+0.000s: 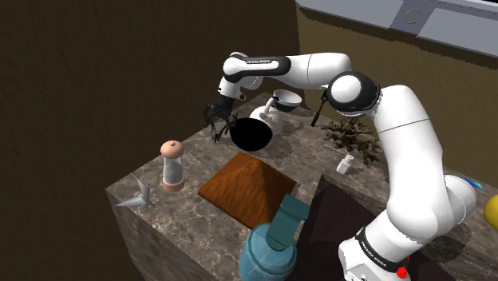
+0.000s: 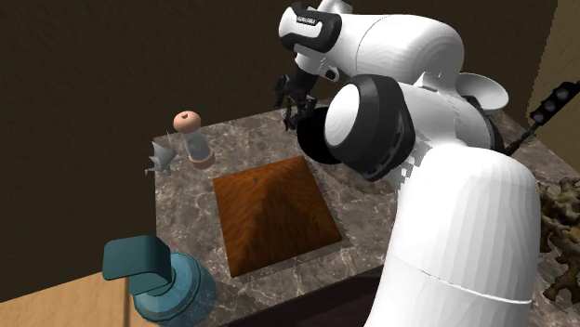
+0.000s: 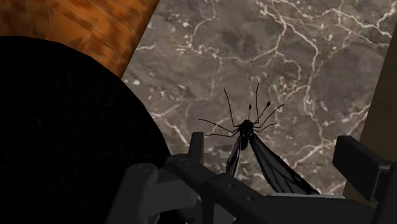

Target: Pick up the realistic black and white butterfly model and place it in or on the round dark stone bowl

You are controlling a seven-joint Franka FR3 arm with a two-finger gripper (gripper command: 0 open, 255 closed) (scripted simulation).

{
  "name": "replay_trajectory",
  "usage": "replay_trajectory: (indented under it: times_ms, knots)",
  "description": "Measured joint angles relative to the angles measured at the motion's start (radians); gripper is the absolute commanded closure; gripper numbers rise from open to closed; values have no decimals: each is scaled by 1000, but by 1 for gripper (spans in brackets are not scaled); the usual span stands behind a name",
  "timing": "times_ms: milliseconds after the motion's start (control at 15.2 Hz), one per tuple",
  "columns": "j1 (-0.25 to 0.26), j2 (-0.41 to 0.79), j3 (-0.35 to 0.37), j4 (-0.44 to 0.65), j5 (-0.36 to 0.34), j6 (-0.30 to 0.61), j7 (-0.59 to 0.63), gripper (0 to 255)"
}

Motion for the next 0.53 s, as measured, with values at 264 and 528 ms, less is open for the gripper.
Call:
replay_trajectory:
  times_ms: [264,528]
  knots:
    - [2,6,-4,-36,7,44,-10,0]
    - [14,19,-8,-30,13,59,-10,0]
